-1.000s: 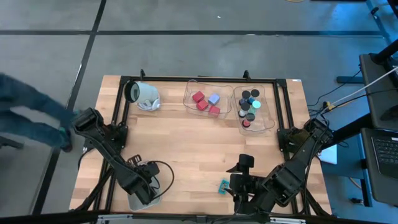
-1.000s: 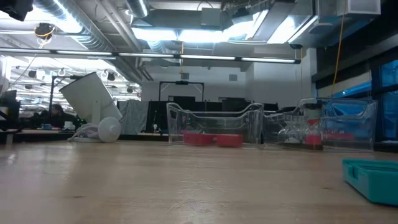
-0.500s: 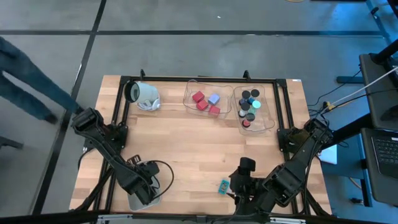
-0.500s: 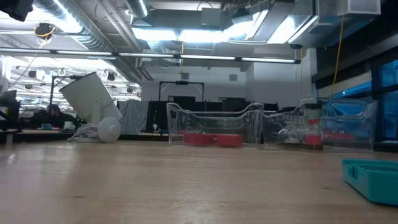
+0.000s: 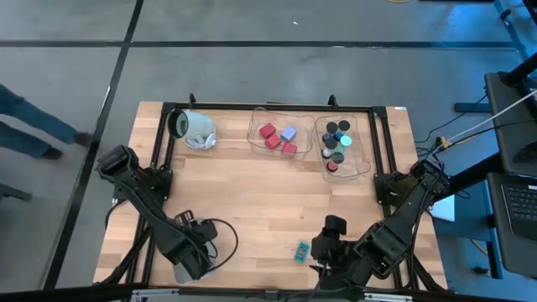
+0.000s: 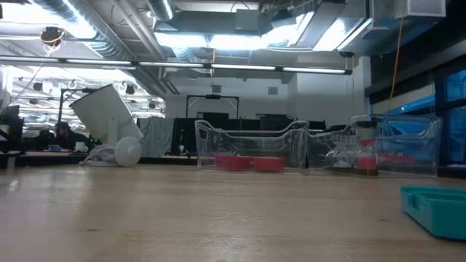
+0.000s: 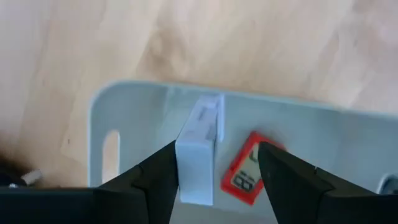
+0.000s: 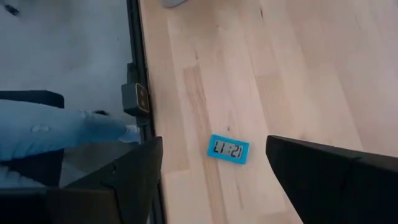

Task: Pick & Place Office items
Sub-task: Put the white digital clock into the gray bin, then put the blue digital clock into the gray bin

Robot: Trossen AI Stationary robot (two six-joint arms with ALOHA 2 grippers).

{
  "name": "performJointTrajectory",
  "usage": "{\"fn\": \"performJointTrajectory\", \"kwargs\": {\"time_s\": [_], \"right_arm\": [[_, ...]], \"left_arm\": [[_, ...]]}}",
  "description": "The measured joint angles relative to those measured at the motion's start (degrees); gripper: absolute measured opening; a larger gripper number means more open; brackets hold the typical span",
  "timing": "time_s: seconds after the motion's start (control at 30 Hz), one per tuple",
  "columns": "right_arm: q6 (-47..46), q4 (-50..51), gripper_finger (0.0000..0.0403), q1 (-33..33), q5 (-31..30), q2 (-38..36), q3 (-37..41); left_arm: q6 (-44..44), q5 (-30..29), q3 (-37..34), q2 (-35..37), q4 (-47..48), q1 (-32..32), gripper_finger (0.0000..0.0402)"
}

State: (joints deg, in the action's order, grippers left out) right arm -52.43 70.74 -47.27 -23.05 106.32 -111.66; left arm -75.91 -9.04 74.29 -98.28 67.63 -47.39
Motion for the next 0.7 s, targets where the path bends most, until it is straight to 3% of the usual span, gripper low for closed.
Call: {"fn": "performJointTrajectory", "kwargs": {"time_s": [0.17,0.53,0.7], "right_arm": [[-1.34,0.00,0.0288,-0.07,0.00,0.00,0.00],[-0.94,0.09,0.0288,-0.11,0.14,0.02,0.00],[4.07,-0.47,0.0288,-0.53,0.93,0.13,2.76]], "left_arm": [[-4.96,3.14,0.03,-0.24,3.39,0.41,0.0203],[-5.32,3.88,0.01,-0.35,2.58,0.24,0.0198],[-4.71,1.18,1.64,0.00,2.42,0.15,0.0198]]}}
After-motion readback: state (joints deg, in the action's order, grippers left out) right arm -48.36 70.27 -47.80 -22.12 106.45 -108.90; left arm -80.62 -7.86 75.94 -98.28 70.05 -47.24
